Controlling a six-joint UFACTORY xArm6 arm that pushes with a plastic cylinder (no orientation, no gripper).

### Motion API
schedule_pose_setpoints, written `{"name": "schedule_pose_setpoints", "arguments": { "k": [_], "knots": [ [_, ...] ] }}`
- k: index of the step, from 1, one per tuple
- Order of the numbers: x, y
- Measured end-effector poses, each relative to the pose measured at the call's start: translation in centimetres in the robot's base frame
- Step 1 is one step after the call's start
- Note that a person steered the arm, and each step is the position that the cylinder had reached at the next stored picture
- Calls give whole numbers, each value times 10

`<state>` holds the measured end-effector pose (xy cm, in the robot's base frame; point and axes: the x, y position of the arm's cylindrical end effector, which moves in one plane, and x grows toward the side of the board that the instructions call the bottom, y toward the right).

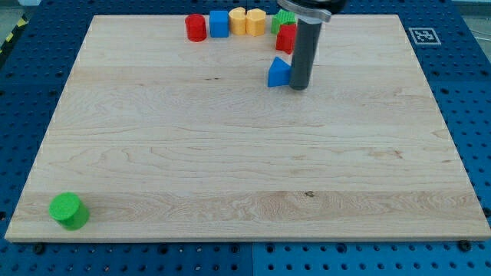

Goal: Slightly move the blue triangle into yellow hexagon

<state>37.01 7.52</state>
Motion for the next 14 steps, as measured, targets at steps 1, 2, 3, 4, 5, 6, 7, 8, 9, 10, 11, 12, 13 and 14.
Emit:
{"name": "schedule_pose_setpoints", "arguments": {
  "k": [1, 2, 3, 4, 5, 6, 7, 8, 9, 10, 11, 12, 13, 14],
  "knots": [
    [-1, 1],
    [24, 6],
    [24, -10],
    [6, -37],
    [1, -47],
    [1, -47],
    [1, -46],
    [1, -45],
    [1, -43],
    [1, -39],
    [1, -36],
    [1, -33],
    [1, -31],
    [1, -30]
  ]
}}
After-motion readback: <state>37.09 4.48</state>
